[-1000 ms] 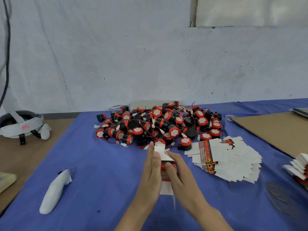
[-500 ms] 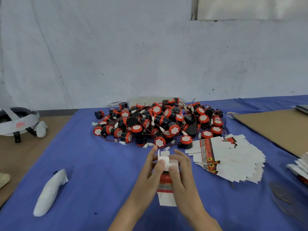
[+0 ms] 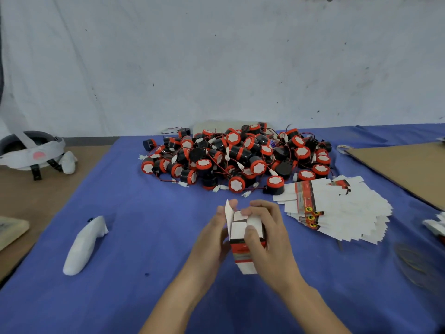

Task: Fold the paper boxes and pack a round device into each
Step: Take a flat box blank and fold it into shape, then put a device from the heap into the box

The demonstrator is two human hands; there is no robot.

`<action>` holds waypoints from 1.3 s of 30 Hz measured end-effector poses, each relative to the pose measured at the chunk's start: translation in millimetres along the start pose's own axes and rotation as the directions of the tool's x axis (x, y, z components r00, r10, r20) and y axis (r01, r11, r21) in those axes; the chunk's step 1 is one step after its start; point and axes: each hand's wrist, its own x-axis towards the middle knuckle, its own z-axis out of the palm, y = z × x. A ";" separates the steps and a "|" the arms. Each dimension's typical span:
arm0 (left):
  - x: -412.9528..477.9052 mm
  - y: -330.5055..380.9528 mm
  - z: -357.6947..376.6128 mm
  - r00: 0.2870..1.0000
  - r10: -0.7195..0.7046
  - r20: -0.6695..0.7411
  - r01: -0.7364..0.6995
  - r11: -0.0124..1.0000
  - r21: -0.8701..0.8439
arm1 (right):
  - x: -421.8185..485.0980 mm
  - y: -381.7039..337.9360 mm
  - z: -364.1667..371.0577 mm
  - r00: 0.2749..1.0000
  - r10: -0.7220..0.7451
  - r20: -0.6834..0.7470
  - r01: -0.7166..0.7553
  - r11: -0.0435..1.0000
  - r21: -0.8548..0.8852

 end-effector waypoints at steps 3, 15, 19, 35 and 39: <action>-5.7 -0.5 -1.5 0.991 -0.113 0.064 0.116 0.992 -0.045 | -5.4 -1.3 -4.3 0.996 -0.070 0.050 0.073 0.995 -0.066; -35.9 -3.8 4.9 0.997 -0.045 0.069 0.035 0.990 0.133 | -31.8 -22.9 -25.6 0.935 -0.294 0.200 0.339 0.906 -0.254; -40.3 0.1 11.1 0.984 -0.085 0.154 0.075 0.995 0.066 | -31.2 -23.2 -33.5 0.924 -0.357 0.138 0.381 0.894 -0.238; 14.8 12.0 33.1 0.937 0.103 0.334 -0.345 0.130 0.929 | -25.1 42.5 -65.2 0.965 0.117 0.236 -0.080 0.984 -0.160; 34.0 -12.2 37.1 0.908 -0.013 0.418 -0.375 -0.468 0.800 | -22.5 54.5 -68.1 0.966 0.234 0.112 -0.196 0.940 -0.279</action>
